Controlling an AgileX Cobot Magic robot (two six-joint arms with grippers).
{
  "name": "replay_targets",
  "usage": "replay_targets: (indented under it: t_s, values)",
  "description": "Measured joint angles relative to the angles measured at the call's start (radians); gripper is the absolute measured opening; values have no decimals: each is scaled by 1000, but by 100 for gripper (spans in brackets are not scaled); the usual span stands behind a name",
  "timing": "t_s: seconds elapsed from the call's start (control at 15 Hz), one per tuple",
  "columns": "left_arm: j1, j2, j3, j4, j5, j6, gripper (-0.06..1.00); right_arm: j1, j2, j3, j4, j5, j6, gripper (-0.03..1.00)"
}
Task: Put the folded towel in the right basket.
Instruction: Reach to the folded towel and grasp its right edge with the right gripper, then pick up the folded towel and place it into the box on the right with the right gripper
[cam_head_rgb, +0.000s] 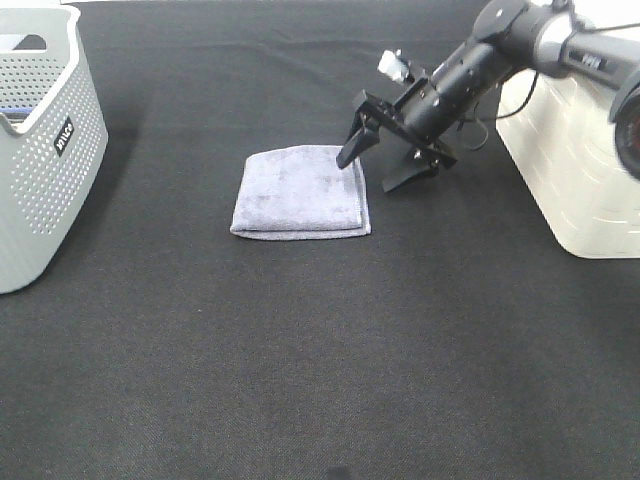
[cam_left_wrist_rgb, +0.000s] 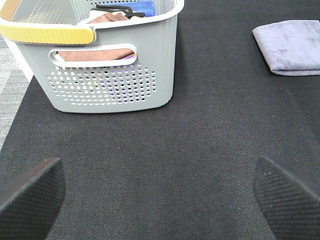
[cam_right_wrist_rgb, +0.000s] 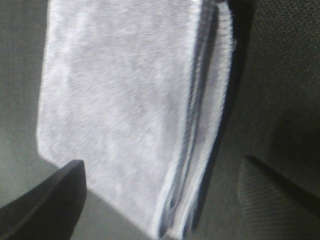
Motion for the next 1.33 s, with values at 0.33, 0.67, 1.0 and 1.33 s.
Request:
replay_targets:
  t_s: [0.33, 0.67, 1.0, 1.33]
  values:
    - [0, 0, 0, 0, 0, 0, 97, 0, 56, -40, 33, 1, -7, 78]
    - [0, 0, 0, 0, 0, 0, 97, 23, 70, -45, 80, 1, -60, 73]
    - [0, 0, 0, 0, 0, 0, 97, 55, 78, -45, 74, -15, -45, 41]
    - [0, 0, 0, 0, 0, 0, 97, 55, 75, -45, 71, -26, -55, 7]
